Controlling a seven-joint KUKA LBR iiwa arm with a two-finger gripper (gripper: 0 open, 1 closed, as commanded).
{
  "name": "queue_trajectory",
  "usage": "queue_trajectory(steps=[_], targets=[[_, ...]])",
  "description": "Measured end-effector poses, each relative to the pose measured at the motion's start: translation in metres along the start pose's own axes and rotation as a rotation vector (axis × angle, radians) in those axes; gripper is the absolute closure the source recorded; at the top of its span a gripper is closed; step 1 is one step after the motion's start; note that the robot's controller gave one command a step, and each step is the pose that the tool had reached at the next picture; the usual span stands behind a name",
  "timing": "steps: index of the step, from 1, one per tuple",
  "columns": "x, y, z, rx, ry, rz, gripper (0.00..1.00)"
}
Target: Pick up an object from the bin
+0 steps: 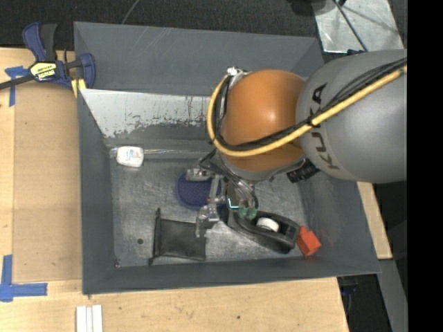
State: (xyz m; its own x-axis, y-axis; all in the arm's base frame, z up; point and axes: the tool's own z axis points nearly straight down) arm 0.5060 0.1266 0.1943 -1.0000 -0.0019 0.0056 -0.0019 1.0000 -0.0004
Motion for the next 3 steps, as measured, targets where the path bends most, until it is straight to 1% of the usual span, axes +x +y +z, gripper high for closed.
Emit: queue_trajectory(steps=[1,2,3], targets=[[-0.056,-0.033,0.116,-0.006,-0.021,-0.095,0.00],[-0.063,-0.031,0.107,-0.009,-0.046,-0.093,1.00],[-0.061,-0.062,-0.005,0.002,-0.016,-0.330,1.00]])
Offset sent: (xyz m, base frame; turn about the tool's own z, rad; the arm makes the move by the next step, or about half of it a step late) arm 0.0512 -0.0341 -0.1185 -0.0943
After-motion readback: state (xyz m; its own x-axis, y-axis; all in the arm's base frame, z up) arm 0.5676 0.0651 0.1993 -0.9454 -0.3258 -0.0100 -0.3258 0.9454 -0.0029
